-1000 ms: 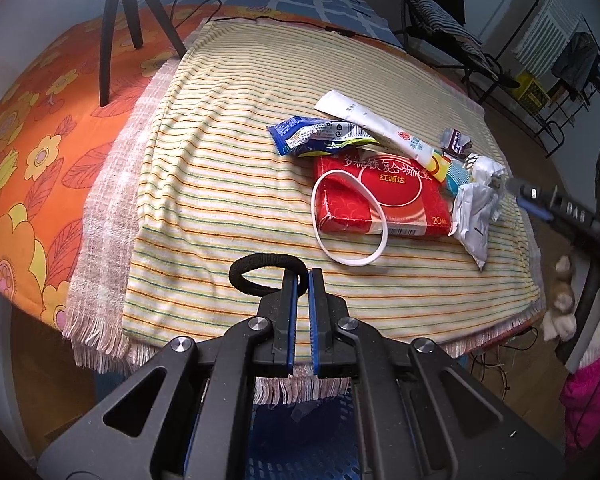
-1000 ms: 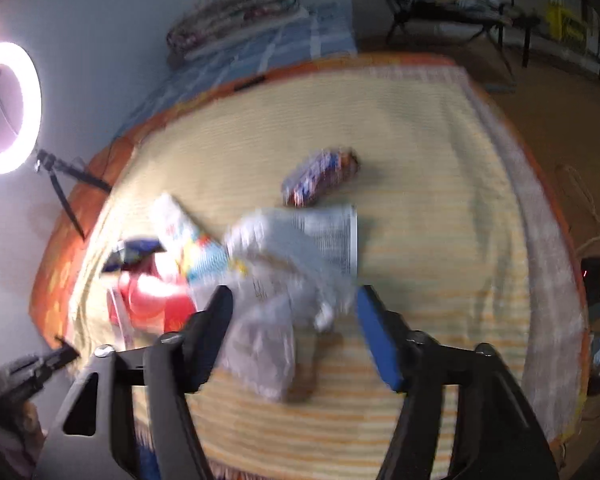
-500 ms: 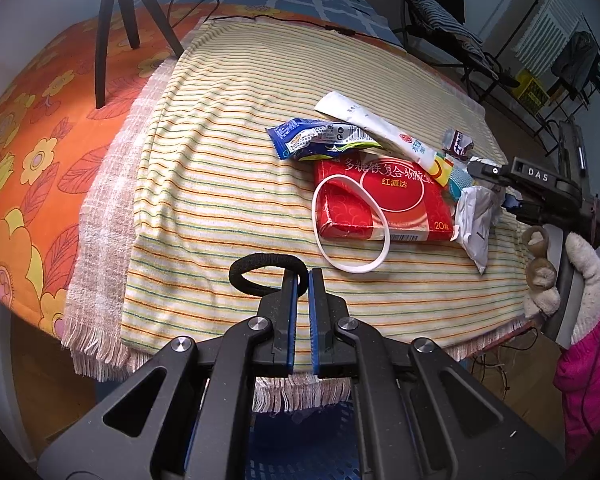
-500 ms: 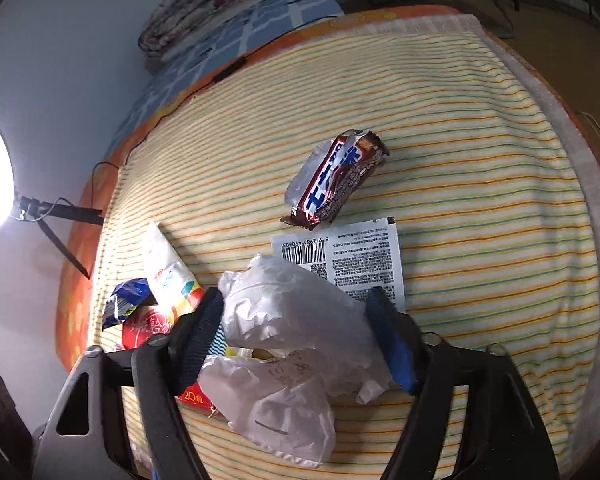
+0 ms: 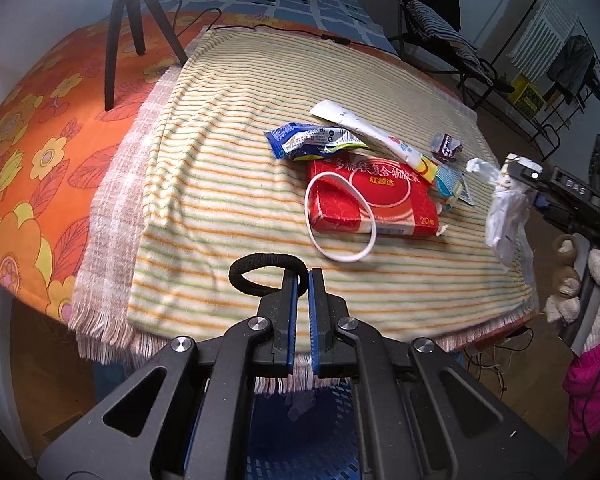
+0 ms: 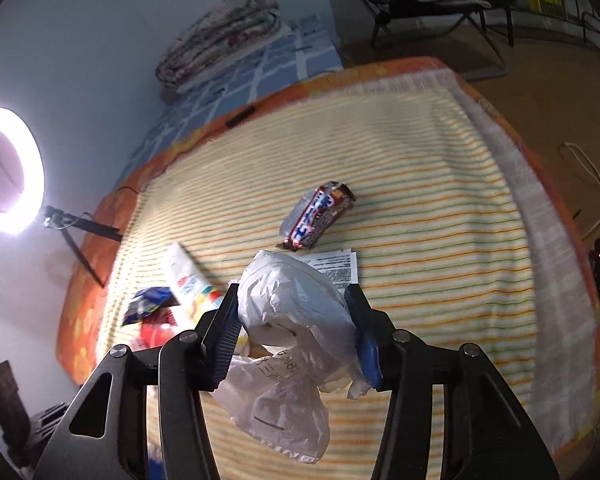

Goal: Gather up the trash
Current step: 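Carry the white bag with the right tool over the blue basket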

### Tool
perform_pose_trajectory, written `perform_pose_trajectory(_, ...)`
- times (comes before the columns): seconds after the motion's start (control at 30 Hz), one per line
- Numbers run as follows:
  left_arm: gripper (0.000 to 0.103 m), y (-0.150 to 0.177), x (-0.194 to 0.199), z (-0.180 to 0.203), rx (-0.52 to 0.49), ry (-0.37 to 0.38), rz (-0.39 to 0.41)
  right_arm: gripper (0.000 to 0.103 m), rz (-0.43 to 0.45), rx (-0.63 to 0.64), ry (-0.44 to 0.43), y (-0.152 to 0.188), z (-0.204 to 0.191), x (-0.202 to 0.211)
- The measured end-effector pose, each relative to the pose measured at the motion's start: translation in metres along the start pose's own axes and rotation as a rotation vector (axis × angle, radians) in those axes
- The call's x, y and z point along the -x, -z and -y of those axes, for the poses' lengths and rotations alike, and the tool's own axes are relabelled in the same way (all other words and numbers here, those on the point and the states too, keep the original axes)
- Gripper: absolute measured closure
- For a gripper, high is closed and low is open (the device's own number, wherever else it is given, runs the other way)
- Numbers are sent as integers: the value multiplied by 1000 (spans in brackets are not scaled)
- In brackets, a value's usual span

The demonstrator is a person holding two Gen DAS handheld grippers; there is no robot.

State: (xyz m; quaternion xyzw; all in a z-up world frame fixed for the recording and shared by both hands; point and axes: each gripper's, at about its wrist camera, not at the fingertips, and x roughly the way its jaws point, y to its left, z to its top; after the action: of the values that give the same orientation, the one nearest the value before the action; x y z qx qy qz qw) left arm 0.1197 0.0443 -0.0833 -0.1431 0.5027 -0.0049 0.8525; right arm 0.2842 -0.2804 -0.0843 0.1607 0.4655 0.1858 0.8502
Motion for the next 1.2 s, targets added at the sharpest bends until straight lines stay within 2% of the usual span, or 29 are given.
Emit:
perform_pose_trajectory(0.3, 100, 36, 26, 2, -9, -6, -1, 53, 20, 124, -65, 27, -36, 54)
perform_pose_trajectory(0.57, 100, 78, 40, 3, 5, 13, -32, 53, -16, 257, -132, 75, -78, 81)
perform_pose_trajectory(0.73, 100, 101, 43, 5, 13, 28, -52, 53, -62, 311, -175, 106, -99, 84)
perform_pose_trajectory(1.0, 100, 127, 42, 6, 28, 53, -85, 51, -127, 392, -189, 152, -120, 81)
perform_pose_trajectory(1.2, 100, 145, 31, 3, 57, 76, -129, 51, -186, 419, -185, 179, -127, 63)
